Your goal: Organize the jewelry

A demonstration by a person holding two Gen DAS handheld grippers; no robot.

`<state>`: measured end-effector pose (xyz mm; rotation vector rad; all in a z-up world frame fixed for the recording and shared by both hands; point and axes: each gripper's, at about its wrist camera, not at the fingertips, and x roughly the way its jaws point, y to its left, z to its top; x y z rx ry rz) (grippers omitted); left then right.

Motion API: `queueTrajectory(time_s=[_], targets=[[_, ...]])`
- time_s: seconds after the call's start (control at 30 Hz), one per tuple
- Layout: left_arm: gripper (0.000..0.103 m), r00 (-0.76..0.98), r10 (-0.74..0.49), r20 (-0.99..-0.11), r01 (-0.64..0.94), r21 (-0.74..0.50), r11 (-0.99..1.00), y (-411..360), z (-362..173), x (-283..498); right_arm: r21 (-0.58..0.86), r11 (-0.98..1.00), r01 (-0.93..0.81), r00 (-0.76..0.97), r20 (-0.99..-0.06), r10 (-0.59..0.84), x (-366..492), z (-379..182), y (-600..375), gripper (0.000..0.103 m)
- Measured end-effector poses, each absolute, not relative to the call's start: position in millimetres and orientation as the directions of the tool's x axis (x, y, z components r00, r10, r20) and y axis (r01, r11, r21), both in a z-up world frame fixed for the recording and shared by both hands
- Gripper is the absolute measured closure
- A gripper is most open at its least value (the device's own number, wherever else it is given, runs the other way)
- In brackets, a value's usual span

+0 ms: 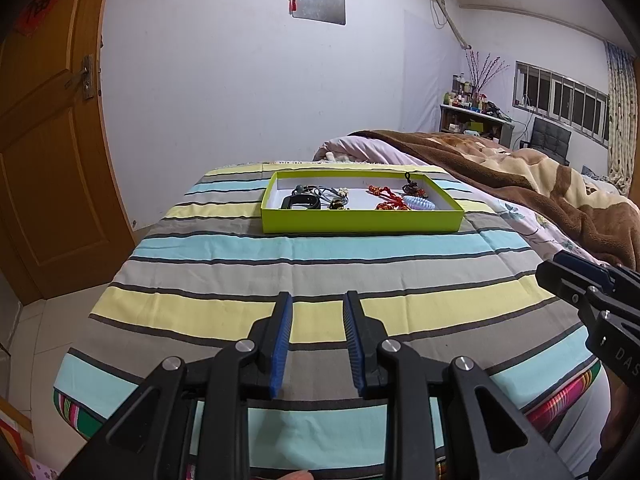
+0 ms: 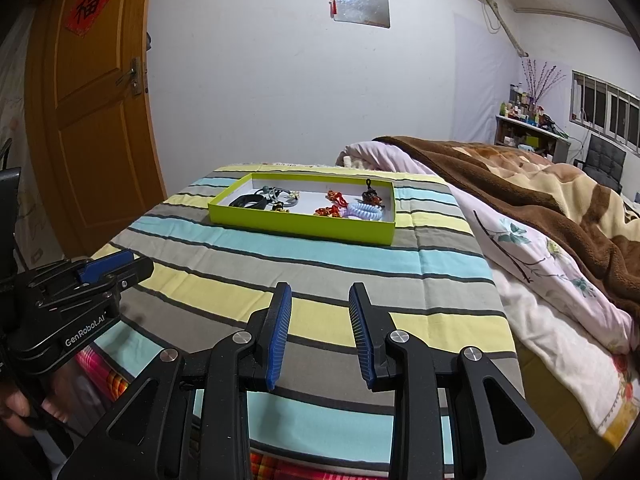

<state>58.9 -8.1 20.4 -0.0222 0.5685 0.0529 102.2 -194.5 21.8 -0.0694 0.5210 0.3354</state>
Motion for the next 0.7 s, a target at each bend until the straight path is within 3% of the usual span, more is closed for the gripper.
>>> queueTrajectory(time_s=[0.7], targets=[[0.076,0.837,0.028,-0.547,-0.044,-0.017,0.999,-9.0,17.0,59.9,0.016,0.944,-0.331,0.817,-0.496,0.295,102.1,23.2,-193.8,0.072]])
